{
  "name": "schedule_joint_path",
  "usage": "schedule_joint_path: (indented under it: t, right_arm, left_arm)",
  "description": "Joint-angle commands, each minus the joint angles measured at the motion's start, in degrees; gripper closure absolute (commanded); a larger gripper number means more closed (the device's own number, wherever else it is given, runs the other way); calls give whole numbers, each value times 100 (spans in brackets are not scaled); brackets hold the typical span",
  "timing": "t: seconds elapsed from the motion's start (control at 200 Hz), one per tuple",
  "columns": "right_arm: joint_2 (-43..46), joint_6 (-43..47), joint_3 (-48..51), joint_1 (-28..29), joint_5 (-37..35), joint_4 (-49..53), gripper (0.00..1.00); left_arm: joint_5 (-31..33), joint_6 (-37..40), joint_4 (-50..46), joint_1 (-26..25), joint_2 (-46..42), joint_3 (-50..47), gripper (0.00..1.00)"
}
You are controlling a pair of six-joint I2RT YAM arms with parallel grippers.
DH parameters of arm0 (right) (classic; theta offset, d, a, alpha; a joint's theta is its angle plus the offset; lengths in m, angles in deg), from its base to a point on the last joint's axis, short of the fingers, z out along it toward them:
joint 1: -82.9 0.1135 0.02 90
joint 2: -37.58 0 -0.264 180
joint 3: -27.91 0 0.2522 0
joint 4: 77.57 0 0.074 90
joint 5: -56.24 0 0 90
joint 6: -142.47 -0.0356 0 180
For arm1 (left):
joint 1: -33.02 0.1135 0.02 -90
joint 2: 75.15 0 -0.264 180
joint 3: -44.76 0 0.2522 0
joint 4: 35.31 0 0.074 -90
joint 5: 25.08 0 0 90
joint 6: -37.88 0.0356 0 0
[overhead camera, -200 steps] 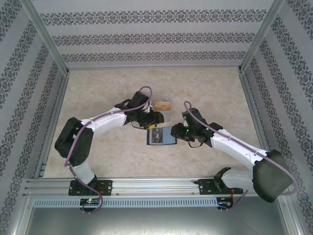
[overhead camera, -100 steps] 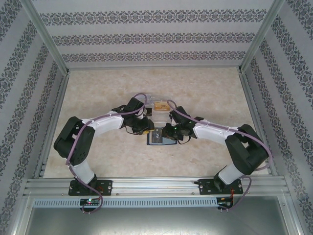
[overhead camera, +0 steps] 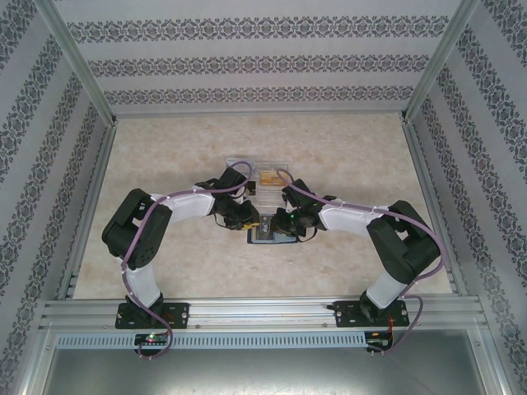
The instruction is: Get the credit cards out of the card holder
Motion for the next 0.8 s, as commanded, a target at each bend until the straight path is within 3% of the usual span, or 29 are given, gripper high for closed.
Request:
schedule_joint_path:
  t: [0.0, 0.55, 0.794]
  right_arm:
    - [-112, 105, -145, -6, 99, -89, 79]
    - [-277, 167, -120, 19, 288, -274, 82]
    - [-121, 180, -45, 20, 252, -349, 91]
  left_arm:
    - [69, 38, -107, -48, 107, -93, 79]
    - [73, 19, -124, -66, 216, -215, 82]
    - [97, -20, -118, -92, 218, -243, 82]
